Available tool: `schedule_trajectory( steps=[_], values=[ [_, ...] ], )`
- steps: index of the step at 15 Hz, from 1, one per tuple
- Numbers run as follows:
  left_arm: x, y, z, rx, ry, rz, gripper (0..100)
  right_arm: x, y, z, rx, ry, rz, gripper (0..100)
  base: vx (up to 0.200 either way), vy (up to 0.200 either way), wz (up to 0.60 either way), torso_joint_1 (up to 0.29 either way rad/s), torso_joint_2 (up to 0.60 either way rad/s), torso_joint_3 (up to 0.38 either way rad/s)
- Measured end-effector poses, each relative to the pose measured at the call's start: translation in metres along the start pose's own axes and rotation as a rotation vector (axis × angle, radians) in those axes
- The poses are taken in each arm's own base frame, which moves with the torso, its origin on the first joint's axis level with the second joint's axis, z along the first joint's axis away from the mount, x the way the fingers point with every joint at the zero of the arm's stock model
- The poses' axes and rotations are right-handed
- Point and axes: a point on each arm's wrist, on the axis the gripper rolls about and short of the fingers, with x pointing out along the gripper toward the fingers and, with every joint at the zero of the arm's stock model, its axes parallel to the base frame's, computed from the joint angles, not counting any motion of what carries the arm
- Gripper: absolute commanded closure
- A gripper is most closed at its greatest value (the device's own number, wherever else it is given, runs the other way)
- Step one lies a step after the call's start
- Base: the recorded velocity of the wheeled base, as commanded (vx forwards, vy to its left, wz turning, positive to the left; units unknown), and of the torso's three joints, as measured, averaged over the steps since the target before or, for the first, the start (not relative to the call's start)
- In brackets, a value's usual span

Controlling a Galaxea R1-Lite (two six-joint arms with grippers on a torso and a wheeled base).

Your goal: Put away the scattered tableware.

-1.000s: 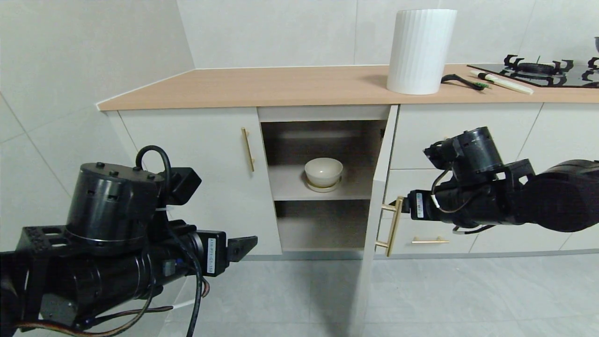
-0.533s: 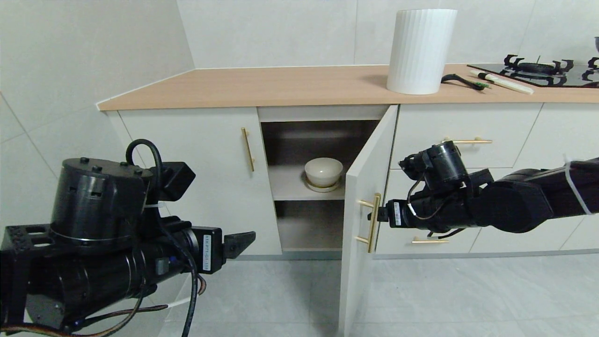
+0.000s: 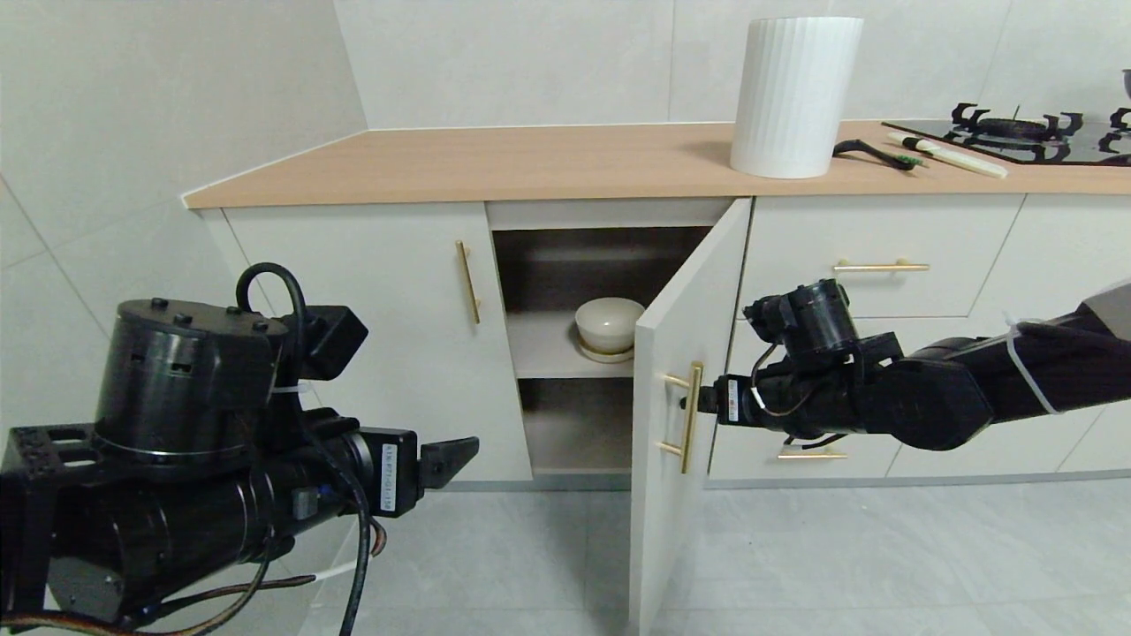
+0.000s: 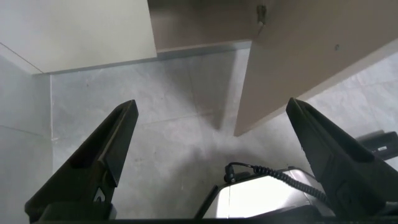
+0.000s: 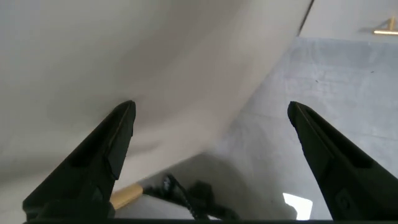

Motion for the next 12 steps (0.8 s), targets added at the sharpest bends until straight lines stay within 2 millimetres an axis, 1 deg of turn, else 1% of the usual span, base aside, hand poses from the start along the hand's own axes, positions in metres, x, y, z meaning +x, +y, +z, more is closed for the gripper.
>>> schedule_trajectory(
  steps=[5, 7, 12],
  values=[
    [0.000, 0.000, -0.001, 0.013, 0.001, 0.002, 0, 0.010, 0.001, -0.004, 0.035, -0.009, 0.008, 0, 0.200, 0.000, 0.00, -0.001, 0.00, 0.003],
    [0.000, 0.000, -0.001, 0.014, 0.004, 0.003, 0, 0.011, 0.004, -0.004, 0.061, -0.012, 0.017, 0, 0.000, 0.000, 0.00, 0.000, 0.00, 0.000],
    [-0.001, 0.002, 0.001, 0.008, -0.014, 0.031, 0, 0.012, 0.020, -0.003, 0.130, -0.070, 0.083, 0, 0.000, 0.000, 0.00, 0.000, 0.00, 0.000]
  ],
)
